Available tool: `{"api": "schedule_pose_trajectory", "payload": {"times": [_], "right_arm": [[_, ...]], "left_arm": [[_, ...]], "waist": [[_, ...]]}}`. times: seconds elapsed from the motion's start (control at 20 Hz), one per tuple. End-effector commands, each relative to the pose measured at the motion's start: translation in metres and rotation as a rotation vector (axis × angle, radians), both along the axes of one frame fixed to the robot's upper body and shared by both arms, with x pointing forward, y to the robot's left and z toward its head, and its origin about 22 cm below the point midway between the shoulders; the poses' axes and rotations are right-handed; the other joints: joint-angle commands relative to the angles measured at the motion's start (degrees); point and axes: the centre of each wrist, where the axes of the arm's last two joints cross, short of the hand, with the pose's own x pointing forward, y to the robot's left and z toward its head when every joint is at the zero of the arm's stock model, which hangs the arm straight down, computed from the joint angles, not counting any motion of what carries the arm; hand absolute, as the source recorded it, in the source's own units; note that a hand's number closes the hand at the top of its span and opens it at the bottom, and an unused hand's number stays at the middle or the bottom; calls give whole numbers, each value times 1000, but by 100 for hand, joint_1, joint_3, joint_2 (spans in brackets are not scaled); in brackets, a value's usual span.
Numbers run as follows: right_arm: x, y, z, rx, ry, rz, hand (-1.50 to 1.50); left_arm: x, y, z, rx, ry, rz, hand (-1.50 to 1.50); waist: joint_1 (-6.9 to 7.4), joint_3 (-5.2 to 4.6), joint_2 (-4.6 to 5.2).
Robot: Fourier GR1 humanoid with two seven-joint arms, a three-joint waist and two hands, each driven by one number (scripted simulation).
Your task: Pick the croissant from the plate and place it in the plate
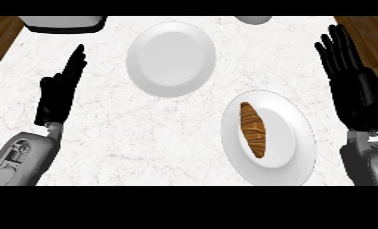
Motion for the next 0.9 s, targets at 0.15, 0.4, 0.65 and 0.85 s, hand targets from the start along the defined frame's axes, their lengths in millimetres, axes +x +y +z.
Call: {"api": "schedule_pose_trajectory", "payload": {"times": [0.15,0.4,0.65,0.85], "right_arm": [[18,83,3,248,92,44,-150],[19,42,-18,-646,37,78,150],[-24,128,-115,-166,168,27,-150],[-43,130,-118,-339,93,-42,-150]], "left_arm": [[7,-24,3,-23,-56,-46,0],[6,-26,2,-61,-15,-111,0],[-7,-26,-14,-92,-15,-95,0],[-6,-34,-15,-94,-24,-90,0]], "waist": [[100,98,21],[207,7,29],[60,102,30],[-5,97,9]]}}
